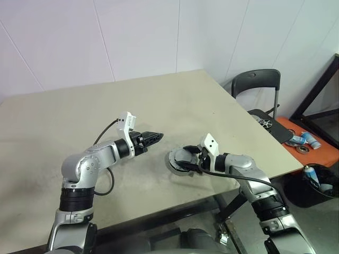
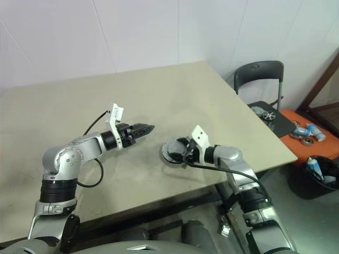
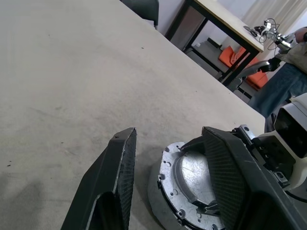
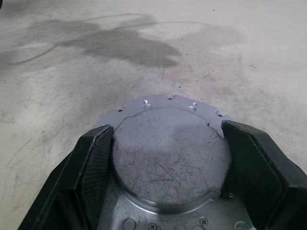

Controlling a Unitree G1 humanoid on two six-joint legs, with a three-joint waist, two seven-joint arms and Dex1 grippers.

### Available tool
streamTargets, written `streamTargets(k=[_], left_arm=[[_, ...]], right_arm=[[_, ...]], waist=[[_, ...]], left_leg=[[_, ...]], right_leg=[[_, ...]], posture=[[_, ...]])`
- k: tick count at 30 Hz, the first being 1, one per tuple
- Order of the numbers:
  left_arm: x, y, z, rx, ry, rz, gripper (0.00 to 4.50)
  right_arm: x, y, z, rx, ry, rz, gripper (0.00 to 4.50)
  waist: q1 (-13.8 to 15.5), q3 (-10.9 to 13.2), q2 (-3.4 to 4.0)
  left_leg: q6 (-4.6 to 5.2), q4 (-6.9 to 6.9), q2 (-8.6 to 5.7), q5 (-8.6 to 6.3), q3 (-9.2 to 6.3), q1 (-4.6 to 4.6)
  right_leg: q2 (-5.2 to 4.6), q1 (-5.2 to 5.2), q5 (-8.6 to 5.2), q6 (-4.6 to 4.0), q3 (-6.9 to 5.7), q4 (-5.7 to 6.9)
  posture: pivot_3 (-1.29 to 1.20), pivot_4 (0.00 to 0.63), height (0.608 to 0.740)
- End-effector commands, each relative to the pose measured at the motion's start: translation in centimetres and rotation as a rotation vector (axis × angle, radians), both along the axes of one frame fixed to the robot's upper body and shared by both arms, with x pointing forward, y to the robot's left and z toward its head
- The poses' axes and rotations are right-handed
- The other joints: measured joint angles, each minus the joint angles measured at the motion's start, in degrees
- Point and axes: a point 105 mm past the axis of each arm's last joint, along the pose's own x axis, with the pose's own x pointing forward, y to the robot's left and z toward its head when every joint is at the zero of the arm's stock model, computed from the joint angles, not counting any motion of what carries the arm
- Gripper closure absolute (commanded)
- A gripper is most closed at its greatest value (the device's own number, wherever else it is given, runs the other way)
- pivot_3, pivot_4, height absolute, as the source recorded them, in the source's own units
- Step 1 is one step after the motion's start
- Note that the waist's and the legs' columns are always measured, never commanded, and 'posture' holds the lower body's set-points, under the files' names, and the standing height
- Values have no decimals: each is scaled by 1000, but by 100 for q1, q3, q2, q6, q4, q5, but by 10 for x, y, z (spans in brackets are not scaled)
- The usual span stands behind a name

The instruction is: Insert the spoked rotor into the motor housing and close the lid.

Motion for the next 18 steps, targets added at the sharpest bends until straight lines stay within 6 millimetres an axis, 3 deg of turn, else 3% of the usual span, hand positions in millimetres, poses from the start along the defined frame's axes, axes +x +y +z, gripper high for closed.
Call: streamTargets(k=[1, 13, 18], left_arm=[[-1, -1, 13, -11, -54, -15, 2175], [-2, -1, 9, -12, -45, -17, 2175], [-2, 0, 8, -13, -44, -16, 2175]], right_arm=[[3, -5, 1, -17, -9, -3, 1234], [5, -14, 4, 15, 45, 1, 1234], [1, -11, -4, -36, 25, 30, 1234]], waist=[[0, 0, 0], [18, 0, 0], [19, 0, 0]], left_leg=[[0, 0, 0, 0, 0, 0], [4, 2, -5, -2, -1, 0], [4, 3, -6, -2, -1, 0]], right_leg=[[0, 1, 0, 0, 0, 0], [-3, 4, 0, 2, 3, -3], [-3, 6, 0, 3, 4, -3]], posture=[[0, 0, 740], [0, 0, 740], [0, 0, 740]])
